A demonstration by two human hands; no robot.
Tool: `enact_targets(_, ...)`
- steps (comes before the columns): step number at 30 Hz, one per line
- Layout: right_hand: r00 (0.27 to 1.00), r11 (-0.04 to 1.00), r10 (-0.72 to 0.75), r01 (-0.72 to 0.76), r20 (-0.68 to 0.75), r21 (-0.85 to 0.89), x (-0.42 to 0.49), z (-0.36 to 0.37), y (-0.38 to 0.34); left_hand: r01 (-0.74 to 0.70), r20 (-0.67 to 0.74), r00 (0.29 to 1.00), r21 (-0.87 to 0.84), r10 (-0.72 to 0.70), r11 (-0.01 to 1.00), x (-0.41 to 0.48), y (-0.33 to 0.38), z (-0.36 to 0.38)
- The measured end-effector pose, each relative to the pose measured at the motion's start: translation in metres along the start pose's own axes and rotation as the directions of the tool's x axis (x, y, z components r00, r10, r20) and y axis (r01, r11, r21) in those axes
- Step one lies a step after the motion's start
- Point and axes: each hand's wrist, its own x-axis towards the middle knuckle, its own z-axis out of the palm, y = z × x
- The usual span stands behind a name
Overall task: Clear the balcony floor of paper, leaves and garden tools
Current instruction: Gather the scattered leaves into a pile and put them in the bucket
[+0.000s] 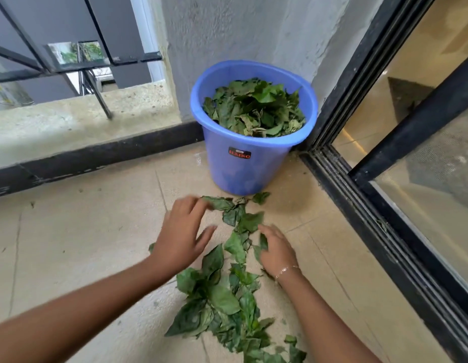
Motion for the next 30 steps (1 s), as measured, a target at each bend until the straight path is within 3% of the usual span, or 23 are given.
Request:
enact_targets(1, 0.998, 1.000, -0.013, 0.012, -0.067, -0.011, 0.008, -0.005, -0.008, 0.140, 0.108, 0.983, 0.073, -0.148, 0.987, -0.014, -0.011, 0.009)
enact_targets(2, 0.992, 1.000, 0.007, -0.009, -0.122, -0.020, 0.021, -0.012, -0.014, 0.291, 0.216, 0.923, 0.150, -0.318, 0.945, -0.027, -0.019, 0.015)
enact_targets(4, 0.989, 0.998, 0.050, -0.056, -0.136, -0.035, 0.055, -0.027, -0.022, 0.493, 0.395, 0.726, 0.272, -0.563, 0.827, -0.051, -0.027, 0.021)
enact_targets(5, 0.994, 0.996, 0.051, -0.057, -0.095, -0.065, 0.073, -0.032, -0.024, 0.524, 0.446, 0.658, 0.307, -0.606, 0.795, -0.063, -0.027, 0.024)
enact_targets(7, 0.999, 0.988, 0.043, -0.041, 0.015, -0.149, 0.097, -0.036, -0.026, 0.501, 0.511, 0.611, 0.341, -0.605, 0.795, -0.083, -0.021, 0.034)
enact_targets(11, 0.992, 0.946, -0.074, 0.103, 0.105, -0.307, 0.076, -0.017, -0.033, 0.328, 0.599, 0.651, 0.333, -0.467, 0.884, -0.101, -0.007, 0.049)
enact_targets(14, 0.957, 0.926, -0.291, 0.280, -0.005, -0.255, 0.036, -0.003, -0.038, 0.162, 0.588, 0.748, 0.287, -0.307, 0.944, -0.097, -0.010, 0.055)
enact_targets(16, 0.925, 0.902, -0.378, 0.357, -0.044, -0.243, 0.041, -0.005, -0.048, 0.145, 0.548, 0.795, 0.243, -0.259, 0.959, -0.090, -0.013, 0.057)
enact_targets(20, 0.871, 0.781, -0.428, 0.490, 0.240, -0.386, 0.083, -0.003, -0.072, 0.174, 0.471, 0.830, 0.290, -0.299, 0.941, -0.069, -0.019, 0.051)
enact_targets(25, 0.849, 0.729, -0.412, 0.525, 0.332, -0.439, 0.055, 0.007, -0.067, 0.285, 0.478, 0.787, 0.277, -0.389, 0.918, -0.059, -0.026, 0.047)
enact_targets(28, 0.863, 0.829, -0.428, 0.493, 0.267, -0.265, -0.013, -0.001, -0.042, 0.284, 0.529, 0.781, 0.172, -0.332, 0.943, -0.065, -0.022, 0.046)
enact_targets(30, 0.950, 0.941, -0.290, 0.305, 0.116, -0.148, -0.060, -0.009, -0.020, 0.240, 0.560, 0.777, 0.160, -0.288, 0.958, -0.074, -0.019, 0.049)
